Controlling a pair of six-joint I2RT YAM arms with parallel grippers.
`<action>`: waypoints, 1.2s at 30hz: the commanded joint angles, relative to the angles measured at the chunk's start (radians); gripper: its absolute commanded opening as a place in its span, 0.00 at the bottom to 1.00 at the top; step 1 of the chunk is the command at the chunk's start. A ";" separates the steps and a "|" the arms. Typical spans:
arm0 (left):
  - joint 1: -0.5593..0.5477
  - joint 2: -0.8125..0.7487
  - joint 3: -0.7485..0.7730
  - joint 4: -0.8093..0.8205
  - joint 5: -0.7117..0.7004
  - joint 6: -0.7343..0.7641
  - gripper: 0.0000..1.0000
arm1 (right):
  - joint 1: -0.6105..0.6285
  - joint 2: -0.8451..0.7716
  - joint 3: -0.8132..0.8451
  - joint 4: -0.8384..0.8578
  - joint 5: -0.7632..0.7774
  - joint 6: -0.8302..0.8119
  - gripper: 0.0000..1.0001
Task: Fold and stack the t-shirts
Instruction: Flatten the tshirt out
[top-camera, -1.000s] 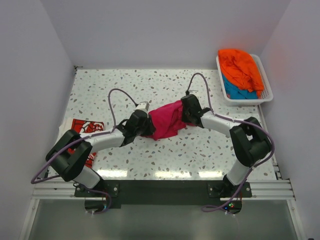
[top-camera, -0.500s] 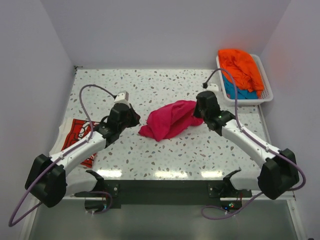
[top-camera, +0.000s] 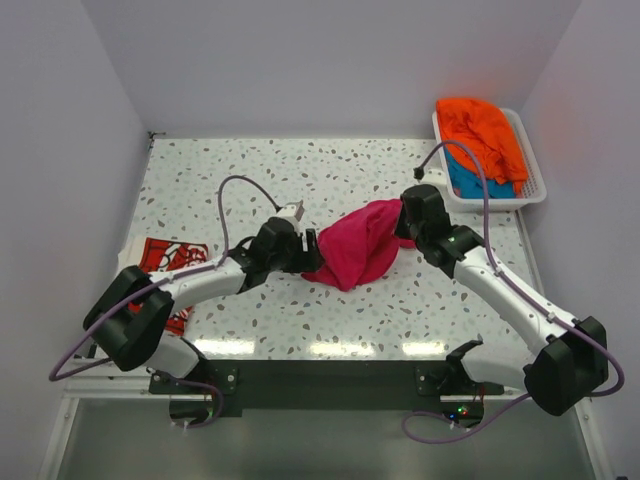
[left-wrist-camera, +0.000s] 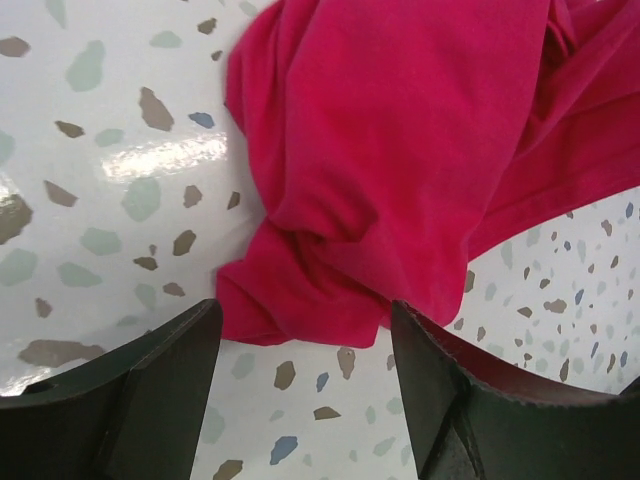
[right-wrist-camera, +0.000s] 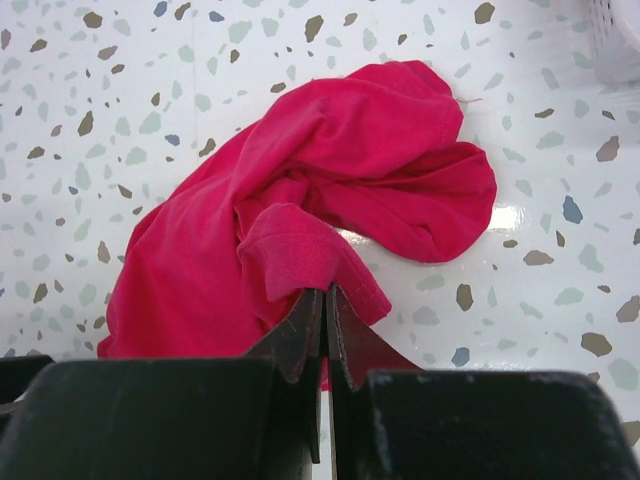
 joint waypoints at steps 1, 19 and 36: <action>-0.016 0.046 0.039 0.135 0.060 -0.004 0.73 | -0.003 0.000 0.009 0.007 0.011 -0.008 0.00; -0.052 0.226 0.129 0.206 0.106 -0.047 0.46 | -0.003 0.028 -0.007 0.024 -0.001 -0.003 0.00; 0.189 -0.254 0.139 -0.110 -0.146 -0.097 0.00 | -0.071 -0.119 0.092 -0.112 0.033 -0.048 0.00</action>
